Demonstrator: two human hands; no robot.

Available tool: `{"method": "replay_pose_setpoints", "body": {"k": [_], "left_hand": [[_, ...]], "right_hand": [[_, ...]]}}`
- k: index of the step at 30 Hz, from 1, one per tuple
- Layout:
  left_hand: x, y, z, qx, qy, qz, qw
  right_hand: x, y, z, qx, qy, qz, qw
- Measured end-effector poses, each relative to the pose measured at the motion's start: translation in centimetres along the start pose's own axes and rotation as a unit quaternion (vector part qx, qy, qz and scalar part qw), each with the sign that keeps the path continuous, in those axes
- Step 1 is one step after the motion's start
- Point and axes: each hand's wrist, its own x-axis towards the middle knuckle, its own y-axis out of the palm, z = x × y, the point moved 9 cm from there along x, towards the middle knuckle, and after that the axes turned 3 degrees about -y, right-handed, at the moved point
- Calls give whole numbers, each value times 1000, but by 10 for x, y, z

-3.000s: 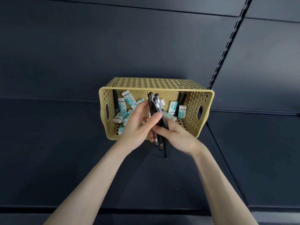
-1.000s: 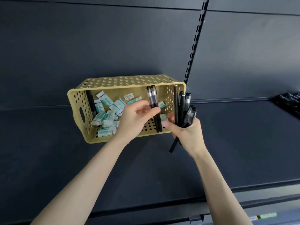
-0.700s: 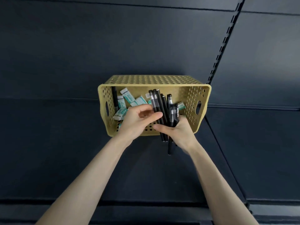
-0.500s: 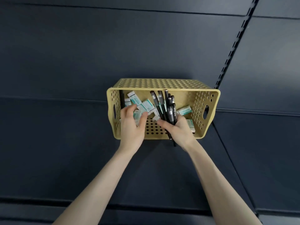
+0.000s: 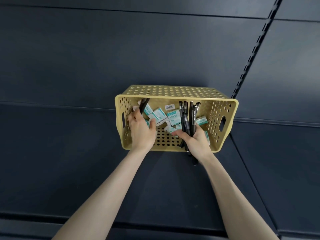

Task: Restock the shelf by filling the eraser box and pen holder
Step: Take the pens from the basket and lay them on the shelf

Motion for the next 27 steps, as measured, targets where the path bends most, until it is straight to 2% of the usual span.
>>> {"method": "replay_pose_setpoints", "body": {"k": [7,12,16,18,21,27], "left_hand": [[13,4,-16,162,68,20,984],[16,12,-27,265,154,45,951],[21,11,-31,367,213,36,905],[23,10,-31,385,219,40,896],[22,8,-33,371,210,54,903],[28,16,-25,376,173,139,900]], "right_hand": [[-3,3,4,1,-12,7,1000],[-4,6,5,-8,-5,21,1000],[-5,6,6,-9,-10,25,1000],[-5,6,6,-6,-7,22,1000],[-6,7,6,-2,-2,18,1000],[-7,7,8,4,-4,13,1000]]}}
